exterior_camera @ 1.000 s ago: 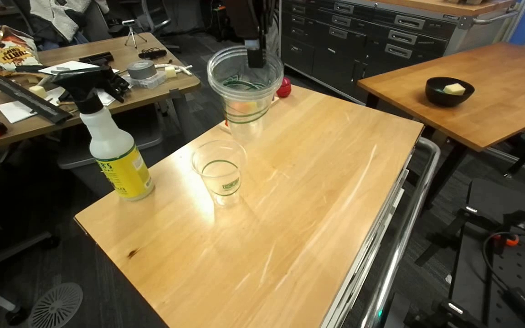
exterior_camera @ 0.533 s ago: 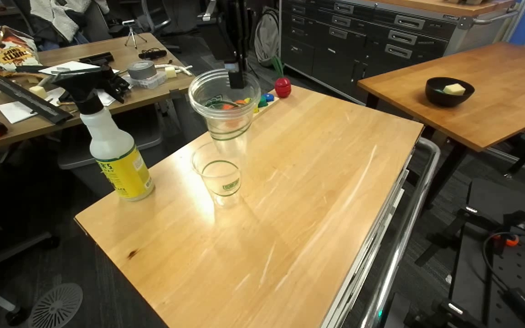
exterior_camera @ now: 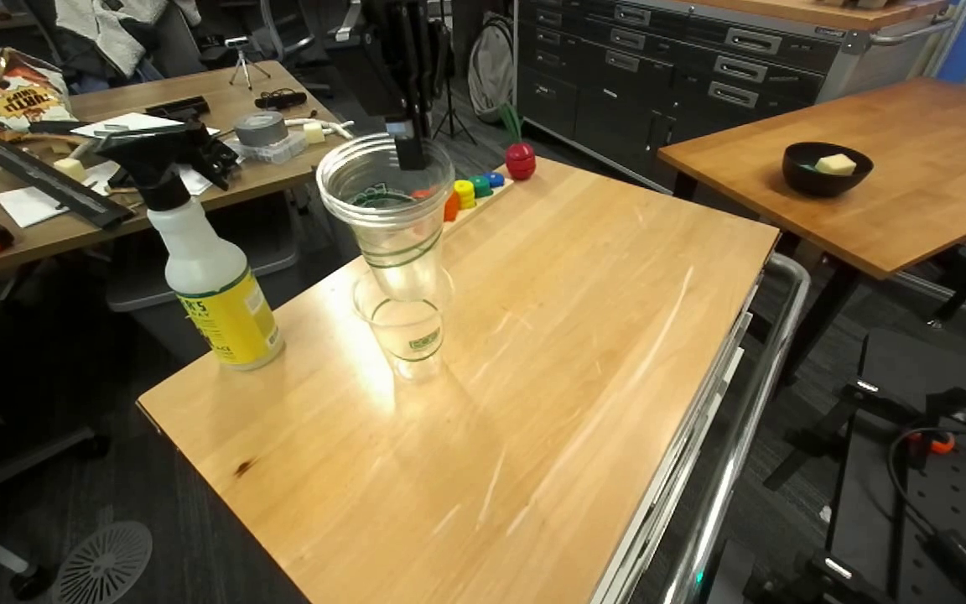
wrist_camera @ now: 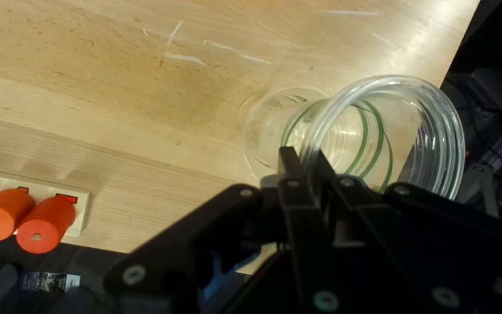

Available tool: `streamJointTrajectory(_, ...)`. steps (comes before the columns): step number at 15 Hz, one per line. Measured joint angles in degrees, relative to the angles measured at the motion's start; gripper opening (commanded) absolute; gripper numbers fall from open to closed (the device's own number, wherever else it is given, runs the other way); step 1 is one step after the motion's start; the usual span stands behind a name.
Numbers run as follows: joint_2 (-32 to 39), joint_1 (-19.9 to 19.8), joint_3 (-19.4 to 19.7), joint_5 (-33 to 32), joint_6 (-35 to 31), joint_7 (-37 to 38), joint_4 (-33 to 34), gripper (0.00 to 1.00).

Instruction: Stack up the plastic cups on each other.

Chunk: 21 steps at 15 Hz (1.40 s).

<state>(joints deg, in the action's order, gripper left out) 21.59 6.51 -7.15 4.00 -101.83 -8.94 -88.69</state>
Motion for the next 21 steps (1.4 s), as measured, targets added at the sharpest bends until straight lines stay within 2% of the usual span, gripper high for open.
streamJointTrajectory(9, 3.5, -0.2, -0.2, 1.9, 1.0, 0.3, 1.4, 0.09)
streamJointTrajectory(10, 3.9, -0.3, -0.2, 2.0, 1.0, 0.2, 1.6, 0.33)
streamJointTrajectory(11, 4.2, -0.4, -0.2, 2.0, 1.0, 0.2, 1.7, 0.35)
streamJointTrajectory(13, 4.8, -0.5, -0.2, 2.0, 1.0, 0.2, 1.9, 0.48)
streamJointTrajectory(19, 5.2, -0.9, -0.2, 2.0, 1.0, -0.1, 2.5, 0.95)
streamJointTrajectory(21, 5.2, -1.1, -0.2, 2.0, 1.0, -0.1, 2.9, 1.0)
